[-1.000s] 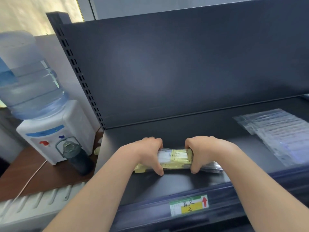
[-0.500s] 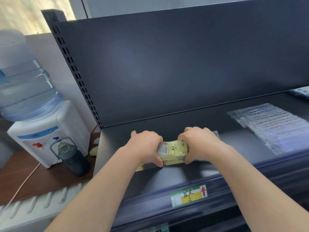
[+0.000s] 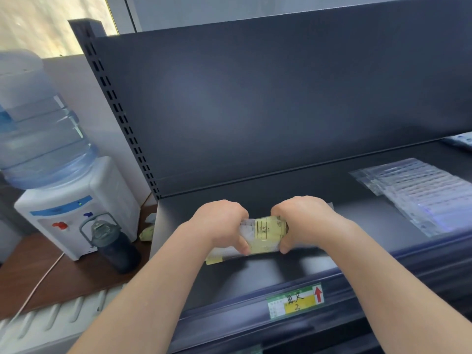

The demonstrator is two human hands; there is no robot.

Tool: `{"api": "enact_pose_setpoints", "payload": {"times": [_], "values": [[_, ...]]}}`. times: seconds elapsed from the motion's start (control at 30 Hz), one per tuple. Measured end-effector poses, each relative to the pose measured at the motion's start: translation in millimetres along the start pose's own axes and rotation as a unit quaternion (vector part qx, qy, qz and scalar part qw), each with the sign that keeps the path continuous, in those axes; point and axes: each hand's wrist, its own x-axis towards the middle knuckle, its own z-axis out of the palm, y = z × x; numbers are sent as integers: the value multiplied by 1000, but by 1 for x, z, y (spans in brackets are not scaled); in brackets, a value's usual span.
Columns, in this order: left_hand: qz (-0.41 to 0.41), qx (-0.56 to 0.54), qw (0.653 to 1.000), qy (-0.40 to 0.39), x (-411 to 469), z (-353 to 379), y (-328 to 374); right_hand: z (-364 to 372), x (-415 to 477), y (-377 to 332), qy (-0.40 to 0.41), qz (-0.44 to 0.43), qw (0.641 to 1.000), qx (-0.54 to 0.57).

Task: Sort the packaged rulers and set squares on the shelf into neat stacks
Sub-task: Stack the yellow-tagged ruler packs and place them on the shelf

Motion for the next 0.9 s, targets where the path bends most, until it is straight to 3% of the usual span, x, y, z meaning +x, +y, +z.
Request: {"api": "enact_pose_setpoints", "payload": {"times": [0.13, 0.27, 0.37, 0.57, 0.7, 0.83, 0.9], "values": [[-7, -25, 1000, 8, 2, -6, -2, -8, 4, 4, -27, 3, 1000, 12], [-45, 0, 991, 125, 13, -26, -7, -20, 23, 16, 83, 1, 996, 12], [-61, 57, 983, 167, 30, -20, -6, -9, 43, 23, 130, 4, 991, 12], [-83, 57, 991, 91, 47, 18, -5, 27, 52, 51, 65, -2, 996, 68], [-89, 66, 986, 126, 52, 9, -12, 23, 57, 63, 98, -23, 990, 103], [-96, 47, 993, 57, 54, 14, -17, 27, 62, 66, 75, -27, 985, 154], [-100, 36, 992, 63, 54, 20, -17, 35, 62, 67, 71, -33, 976, 202]]}}
